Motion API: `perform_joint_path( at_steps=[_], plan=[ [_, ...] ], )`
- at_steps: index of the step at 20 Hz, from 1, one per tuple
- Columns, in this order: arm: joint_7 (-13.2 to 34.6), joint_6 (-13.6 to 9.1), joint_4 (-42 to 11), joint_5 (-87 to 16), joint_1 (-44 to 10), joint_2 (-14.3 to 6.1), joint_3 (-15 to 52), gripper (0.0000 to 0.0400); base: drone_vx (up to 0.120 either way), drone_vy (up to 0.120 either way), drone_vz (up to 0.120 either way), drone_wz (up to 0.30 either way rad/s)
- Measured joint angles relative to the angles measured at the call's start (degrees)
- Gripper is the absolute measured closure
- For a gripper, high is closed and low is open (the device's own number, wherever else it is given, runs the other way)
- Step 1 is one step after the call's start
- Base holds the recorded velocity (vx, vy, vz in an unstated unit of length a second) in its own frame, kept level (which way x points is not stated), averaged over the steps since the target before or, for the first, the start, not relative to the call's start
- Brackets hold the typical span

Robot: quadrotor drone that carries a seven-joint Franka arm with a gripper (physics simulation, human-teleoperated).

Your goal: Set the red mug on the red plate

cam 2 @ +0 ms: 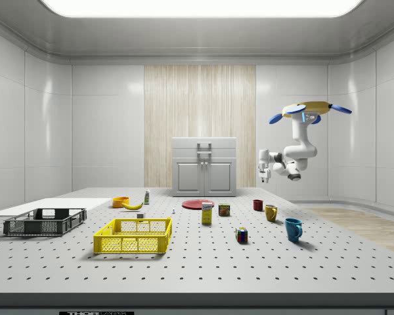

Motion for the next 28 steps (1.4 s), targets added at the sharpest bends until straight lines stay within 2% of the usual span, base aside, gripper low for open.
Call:
perform_joint_path(
  at_steps=[4,10,28],
  plan=[
    [1.1,0.5,0.0,0.2,-1.4,-1.4,0.8,0.0,0.12,0.0,-0.12,0.0],
    [2.1,1.7,0.1,1.0,-2.7,-3.4,1.7,0.0,0.04,0.0,-0.12,0.0],
    [4.0,6.3,0.5,3.6,-4.7,-8.6,3.5,0.0,0.0,-0.007,-0.118,0.0]
  ],
)
